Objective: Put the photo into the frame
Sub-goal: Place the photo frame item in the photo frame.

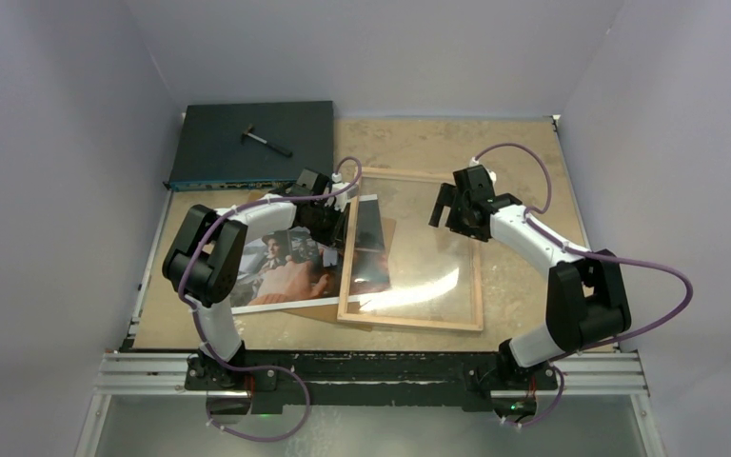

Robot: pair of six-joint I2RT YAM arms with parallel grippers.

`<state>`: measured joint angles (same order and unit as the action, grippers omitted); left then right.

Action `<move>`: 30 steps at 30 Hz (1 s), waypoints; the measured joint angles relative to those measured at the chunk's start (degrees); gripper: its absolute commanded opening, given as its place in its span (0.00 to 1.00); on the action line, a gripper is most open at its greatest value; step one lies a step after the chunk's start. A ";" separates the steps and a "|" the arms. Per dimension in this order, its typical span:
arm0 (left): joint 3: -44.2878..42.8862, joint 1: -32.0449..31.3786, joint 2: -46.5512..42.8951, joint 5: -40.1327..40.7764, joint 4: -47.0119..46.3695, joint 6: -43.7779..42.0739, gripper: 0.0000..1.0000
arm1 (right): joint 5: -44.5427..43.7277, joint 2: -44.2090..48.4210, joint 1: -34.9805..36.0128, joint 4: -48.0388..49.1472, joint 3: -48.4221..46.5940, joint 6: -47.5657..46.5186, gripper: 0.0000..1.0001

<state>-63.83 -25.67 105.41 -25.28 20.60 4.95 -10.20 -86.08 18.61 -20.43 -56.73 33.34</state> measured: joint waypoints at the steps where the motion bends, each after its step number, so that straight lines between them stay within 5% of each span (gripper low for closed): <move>1: 0.00 0.00 0.00 0.00 0.00 0.00 0.00 | -0.35 0.00 0.00 -0.04 0.00 -0.02 0.99; 30: 0.00 0.00 0.00 -0.04 0.04 -0.02 0.00 | -4.31 0.00 -0.35 -0.52 0.00 -1.44 0.99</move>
<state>-63.83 -25.67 105.41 -25.32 20.64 4.93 -14.50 -86.08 18.26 -20.95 -56.73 31.90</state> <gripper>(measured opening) 0.002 0.987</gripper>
